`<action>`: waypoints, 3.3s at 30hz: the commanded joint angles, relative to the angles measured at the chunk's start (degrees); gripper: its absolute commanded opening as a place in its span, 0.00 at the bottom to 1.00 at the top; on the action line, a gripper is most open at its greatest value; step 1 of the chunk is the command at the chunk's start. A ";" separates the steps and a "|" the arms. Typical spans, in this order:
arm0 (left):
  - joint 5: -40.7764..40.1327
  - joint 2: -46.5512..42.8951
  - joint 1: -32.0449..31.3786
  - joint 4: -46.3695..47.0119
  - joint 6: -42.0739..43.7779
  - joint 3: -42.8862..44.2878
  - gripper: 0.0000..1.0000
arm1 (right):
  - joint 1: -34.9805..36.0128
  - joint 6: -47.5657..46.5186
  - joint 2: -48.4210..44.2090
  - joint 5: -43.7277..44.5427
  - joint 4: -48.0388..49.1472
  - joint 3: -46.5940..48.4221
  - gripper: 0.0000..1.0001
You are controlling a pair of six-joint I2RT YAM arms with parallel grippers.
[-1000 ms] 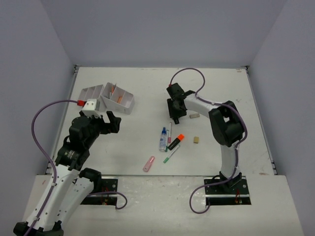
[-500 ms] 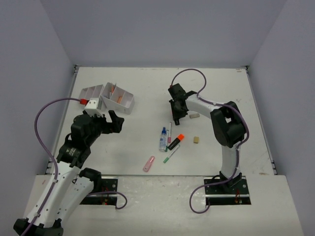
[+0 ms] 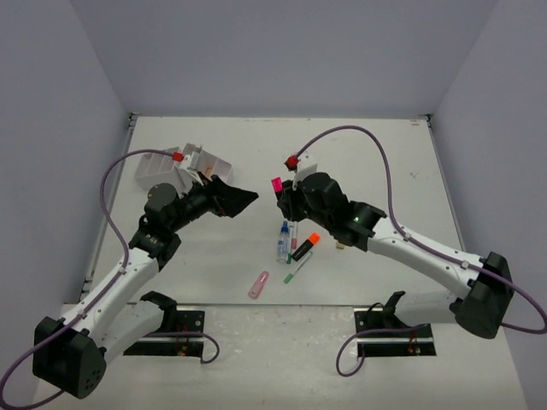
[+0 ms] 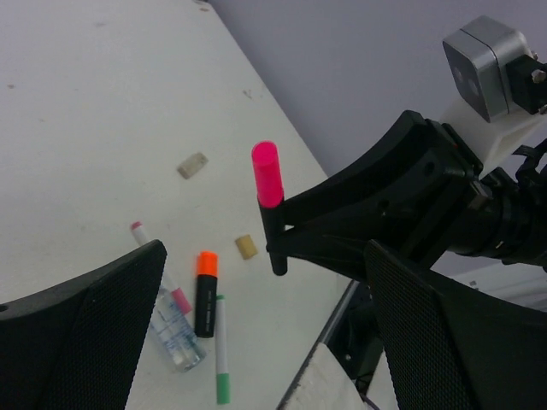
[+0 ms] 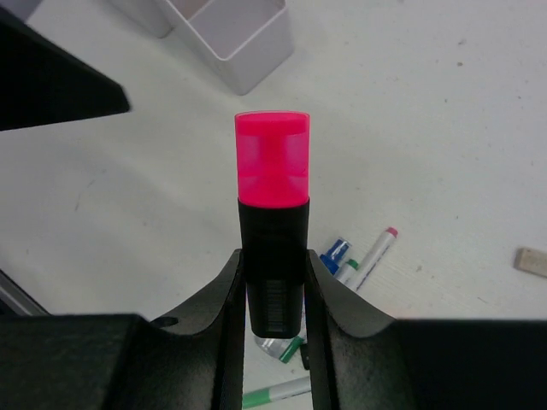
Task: Sort the stationery into containers
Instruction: Pick up the pen from the center of the board, then place the pen in the storage box, then pick up the pen from the center of the board.
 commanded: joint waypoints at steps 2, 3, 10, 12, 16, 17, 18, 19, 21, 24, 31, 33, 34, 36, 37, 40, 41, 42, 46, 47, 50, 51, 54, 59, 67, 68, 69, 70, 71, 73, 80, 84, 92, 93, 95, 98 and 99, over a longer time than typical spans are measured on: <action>1.36 2.73 -5.30 12.78 -3.35 3.16 0.98 | 3.98 0.21 -2.15 4.55 5.82 -2.22 0.00; 0.46 3.74 -5.96 12.69 -3.04 3.42 0.97 | 5.32 0.06 -2.83 5.71 5.66 -1.95 0.00; -2.24 8.52 -7.95 13.83 -1.83 3.29 0.81 | 9.75 -0.99 -3.33 7.64 4.51 0.21 0.00; -2.52 9.42 -8.14 14.03 -1.60 3.68 0.70 | 10.87 -1.19 -3.30 7.73 5.37 0.25 0.00; -1.99 10.56 -8.08 13.13 -0.84 5.23 0.02 | 11.14 -1.03 -2.68 8.52 5.20 0.67 0.00; -1.84 10.45 -8.12 12.59 -0.63 5.47 0.00 | 11.14 -1.02 -2.74 9.37 5.26 0.57 0.00; -1.66 10.29 -8.14 12.16 -0.24 5.68 0.00 | 11.14 -1.07 -2.82 9.84 5.44 0.41 0.00; -1.77 10.03 -8.15 11.39 0.48 6.04 0.00 | 11.10 -1.26 -2.92 10.14 5.55 0.31 0.00; -3.10 9.43 -8.15 8.55 2.75 7.18 0.00 | 10.96 -1.63 -3.12 12.07 5.29 0.25 0.17; -12.95 9.92 -8.15 -1.90 12.87 11.31 0.00 | 9.88 0.00 -3.33 16.75 2.91 -0.07 0.82; -50.57 23.40 -7.03 3.69 35.27 17.26 0.00 | -0.13 9.15 -10.94 17.48 -0.73 -10.20 0.99; -51.60 26.88 -4.96 7.36 38.50 17.92 0.00 | -0.77 8.57 -14.34 17.26 -0.12 -12.61 0.99; -51.55 29.03 -3.61 9.84 39.22 18.06 0.00 | -1.11 8.17 -15.71 17.24 -0.08 -13.96 0.99; -50.96 31.09 -2.68 15.87 40.68 17.75 0.00 | -1.56 7.63 -17.35 17.39 -0.15 -15.11 0.99; -50.56 33.38 -2.26 18.84 42.50 17.85 0.00 | -2.00 7.40 -18.74 16.95 -0.11 -16.16 0.99; -50.66 37.72 -1.32 23.29 44.28 17.78 0.00 | -2.47 6.77 -21.68 16.23 -0.15 -18.11 0.99; -50.39 38.70 -0.80 24.10 44.28 17.58 0.00 | -2.55 6.65 -22.42 15.96 -0.13 -18.66 0.99; -50.10 39.63 -0.22 24.84 44.28 17.34 0.00 | -2.65 6.55 -23.15 15.67 -0.08 -19.20 0.99; -50.87 40.63 0.34 28.03 44.28 15.08 0.00 | -3.06 6.04 -24.01 15.17 -0.01 -20.01 0.99; -51.16 40.89 0.38 27.82 44.19 14.89 0.00 | -3.10 5.97 -24.08 14.98 0.06 -20.14 0.99; -54.05 41.59 0.47 27.16 42.72 14.02 0.01 | -3.22 6.28 -23.50 13.87 0.36 -20.08 0.99; -54.80 41.59 0.47 27.21 42.09 13.45 0.04 | -3.25 6.45 -23.16 13.36 0.39 -19.91 0.99; -55.28 41.11 0.47 26.85 40.54 12.39 0.45 | -3.28 7.61 -21.84 11.55 0.37 -19.27 0.99; -53.53 37.83 0.40 24.42 37.94 13.03 0.70 | -3.24 11.15 -19.34 11.24 -0.26 -18.44 0.99; -55.14 21.37 -1.74 1.35 27.95 20.86 0.75 | -3.24 27.32 -9.10 12.18 -7.12 -14.54 0.98; -55.14 19.38 -2.26 -4.55 25.72 22.97 0.78 | -3.16 29.77 -8.15 12.49 -7.99 -14.34 0.97; -53.99 17.77 -2.84 -8.03 24.32 23.94 0.81 | -2.94 32.84 -7.63 12.64 -8.65 -14.34 0.95; -52.30 14.04 -3.34 -11.75 22.28 23.56 0.85 | -2.51 35.32 -6.90 13.49 -9.06 -14.43 0.91; -50.36 10.41 -3.83 -14.88 20.48 22.97 0.88 | -2.04 38.09 -6.00 14.68 -9.39 -14.55 0.88; -45.86 4.30 -5.12 -15.39 19.22 19.51 0.91 | -0.20 44.87 -2.97 18.33 -10.84 -14.09 0.80; -40.06 -8.81 -5.77 -28.53 20.99 12.93 1.00 | 8.10 66.03 11.55 26.67 -28.22 -2.31 0.64; -39.30 -11.86 -5.77 -34.31 23.46 10.94 1.00 | 9.22 72.59 21.43 25.00 -34.72 4.95 0.50; -37.93 -17.68 -5.77 -36.92 24.63 9.66 1.00 | 9.47 74.84 25.92 23.75 -35.09 5.84 0.40; -37.85 -17.72 -5.77 -37.02 24.67 9.45 1.00 | 9.48 75.37 26.18 23.81 -35.27 5.74 0.40; -37.26 -17.50 -5.77 -36.92 24.60 9.05 1.00 | 9.52 75.54 26.38 23.87 -35.00 5.40 0.39; -36.55 -16.97 -5.77 -36.68 24.53 8.40 1.00 | 9.41 75.83 26.92 24.17 -34.82 5.23 0.37; -36.34 -16.82 -5.77 -36.62 24.51 8.24 1.00 | 9.34 75.89 27.15 24.25 -34.81 5.24 0.36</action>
